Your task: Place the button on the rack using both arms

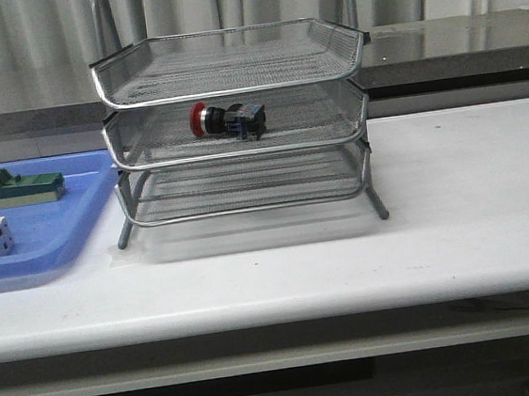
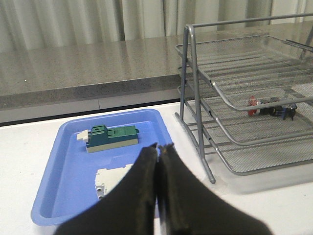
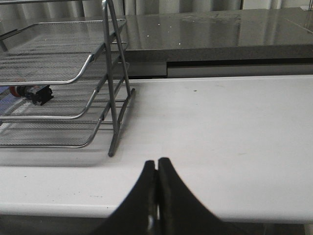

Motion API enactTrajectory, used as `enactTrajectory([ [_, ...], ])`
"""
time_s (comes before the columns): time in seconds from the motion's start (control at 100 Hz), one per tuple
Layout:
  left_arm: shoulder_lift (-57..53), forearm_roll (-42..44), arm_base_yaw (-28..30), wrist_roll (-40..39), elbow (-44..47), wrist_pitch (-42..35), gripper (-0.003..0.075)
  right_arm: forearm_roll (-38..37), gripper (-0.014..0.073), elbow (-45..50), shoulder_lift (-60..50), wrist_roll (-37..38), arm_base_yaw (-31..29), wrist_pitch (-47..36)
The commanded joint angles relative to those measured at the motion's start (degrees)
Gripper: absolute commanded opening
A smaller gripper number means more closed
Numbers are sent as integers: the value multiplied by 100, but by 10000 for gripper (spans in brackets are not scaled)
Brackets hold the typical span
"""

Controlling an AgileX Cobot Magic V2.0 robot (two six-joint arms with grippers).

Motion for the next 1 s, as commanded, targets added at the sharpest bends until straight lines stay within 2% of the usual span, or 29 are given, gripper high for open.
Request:
enactTrajectory([
  [0.0, 30, -62, 11, -59, -153, -419, -20, 69, -57, 96, -183, -54, -92, -633],
  [0.34, 30, -62, 11, -59, -153, -419, -20, 159, -57, 1013, -922, -47, -94, -1537],
  [0.99, 30, -62, 11, -59, -153, -419, -20, 153, -57, 1019, -922, -47, -94, -1502],
])
